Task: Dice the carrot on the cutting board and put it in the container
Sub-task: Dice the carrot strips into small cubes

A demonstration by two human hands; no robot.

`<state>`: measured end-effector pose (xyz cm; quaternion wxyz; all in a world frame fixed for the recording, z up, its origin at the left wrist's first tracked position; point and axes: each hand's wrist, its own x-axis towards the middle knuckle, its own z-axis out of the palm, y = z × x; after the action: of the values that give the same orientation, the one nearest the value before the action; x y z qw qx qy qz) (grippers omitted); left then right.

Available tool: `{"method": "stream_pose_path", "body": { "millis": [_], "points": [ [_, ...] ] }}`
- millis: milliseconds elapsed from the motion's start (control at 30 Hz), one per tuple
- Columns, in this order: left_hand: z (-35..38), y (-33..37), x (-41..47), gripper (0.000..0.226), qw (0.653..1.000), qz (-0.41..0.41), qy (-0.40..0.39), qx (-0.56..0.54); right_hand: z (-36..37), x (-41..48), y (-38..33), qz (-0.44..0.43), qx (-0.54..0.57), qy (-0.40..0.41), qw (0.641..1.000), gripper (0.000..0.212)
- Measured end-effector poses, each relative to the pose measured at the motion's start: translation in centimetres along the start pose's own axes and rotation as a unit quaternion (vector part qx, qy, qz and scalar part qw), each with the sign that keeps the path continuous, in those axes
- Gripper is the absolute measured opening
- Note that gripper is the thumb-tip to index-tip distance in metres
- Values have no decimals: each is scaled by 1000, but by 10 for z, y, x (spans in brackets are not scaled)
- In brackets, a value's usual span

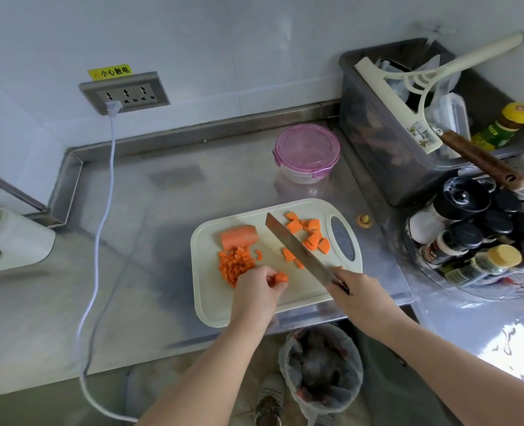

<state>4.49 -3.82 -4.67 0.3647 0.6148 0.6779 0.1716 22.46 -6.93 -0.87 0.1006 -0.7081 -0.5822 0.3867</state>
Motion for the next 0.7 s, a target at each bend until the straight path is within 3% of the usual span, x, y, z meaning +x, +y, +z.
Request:
{"method": "stream_pose_path", "body": {
  "millis": [167, 300, 433, 700],
  "points": [
    [-2, 5, 0, 12, 1000, -29, -2, -4, 20, -11, -2, 1, -3, -24, 1000, 24],
    [-1, 7, 4, 26, 997, -4, 11, 78, 28, -10, -4, 12, -7, -18, 1000, 19],
    [0, 4, 4, 44, 996, -6, 7, 90, 31, -9, -6, 23, -10, -23, 999, 20],
    [5, 8, 6, 24, 991, 8, 33, 129, 35, -11, -12, 16, -15, -23, 999, 19]
  ]
}}
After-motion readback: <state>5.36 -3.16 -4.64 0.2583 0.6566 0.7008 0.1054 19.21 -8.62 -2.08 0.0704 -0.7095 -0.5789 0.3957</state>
